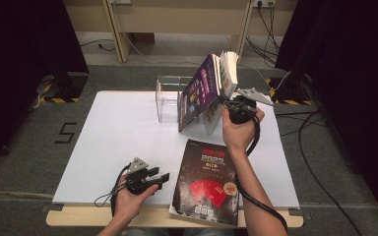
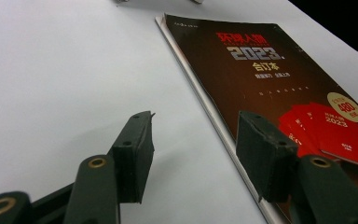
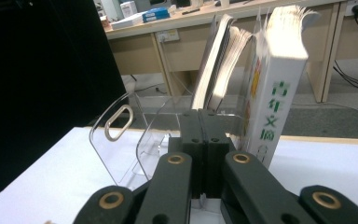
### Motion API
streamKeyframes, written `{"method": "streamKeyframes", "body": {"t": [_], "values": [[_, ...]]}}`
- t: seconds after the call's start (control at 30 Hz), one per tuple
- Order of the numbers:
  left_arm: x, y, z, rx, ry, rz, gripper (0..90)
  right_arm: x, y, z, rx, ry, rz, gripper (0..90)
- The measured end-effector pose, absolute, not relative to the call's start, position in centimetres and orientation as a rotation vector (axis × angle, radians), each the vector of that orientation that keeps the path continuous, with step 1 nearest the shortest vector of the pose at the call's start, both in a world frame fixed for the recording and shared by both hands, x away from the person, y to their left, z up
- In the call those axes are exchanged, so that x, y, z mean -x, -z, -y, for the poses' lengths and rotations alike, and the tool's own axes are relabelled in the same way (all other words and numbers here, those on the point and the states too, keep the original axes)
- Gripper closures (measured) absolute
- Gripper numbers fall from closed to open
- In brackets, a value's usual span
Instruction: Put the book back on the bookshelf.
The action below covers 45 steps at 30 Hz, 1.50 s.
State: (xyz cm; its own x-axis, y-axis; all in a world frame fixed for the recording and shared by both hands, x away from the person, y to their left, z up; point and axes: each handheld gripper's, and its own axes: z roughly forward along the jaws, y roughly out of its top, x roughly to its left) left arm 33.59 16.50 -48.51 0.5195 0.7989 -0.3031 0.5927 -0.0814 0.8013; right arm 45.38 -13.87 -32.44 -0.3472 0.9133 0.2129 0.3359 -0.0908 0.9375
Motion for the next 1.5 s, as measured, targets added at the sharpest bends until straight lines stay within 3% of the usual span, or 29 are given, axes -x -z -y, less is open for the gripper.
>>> {"method": "streamKeyframes", "body": {"t": [0.7, 1.5], "values": [[-33.6, 48.6, -16.5, -1.782, -0.262, -1.164, 45.3, -45.5, 34.7, 12.9, -1.368, -1.421, -1.71, 90.0], [-33.6, 48.6, -16.5, -1.776, -0.264, -1.167, 45.3, -46.8, 33.7, 12.4, -1.357, -1.42, -1.686, 90.0]]}}
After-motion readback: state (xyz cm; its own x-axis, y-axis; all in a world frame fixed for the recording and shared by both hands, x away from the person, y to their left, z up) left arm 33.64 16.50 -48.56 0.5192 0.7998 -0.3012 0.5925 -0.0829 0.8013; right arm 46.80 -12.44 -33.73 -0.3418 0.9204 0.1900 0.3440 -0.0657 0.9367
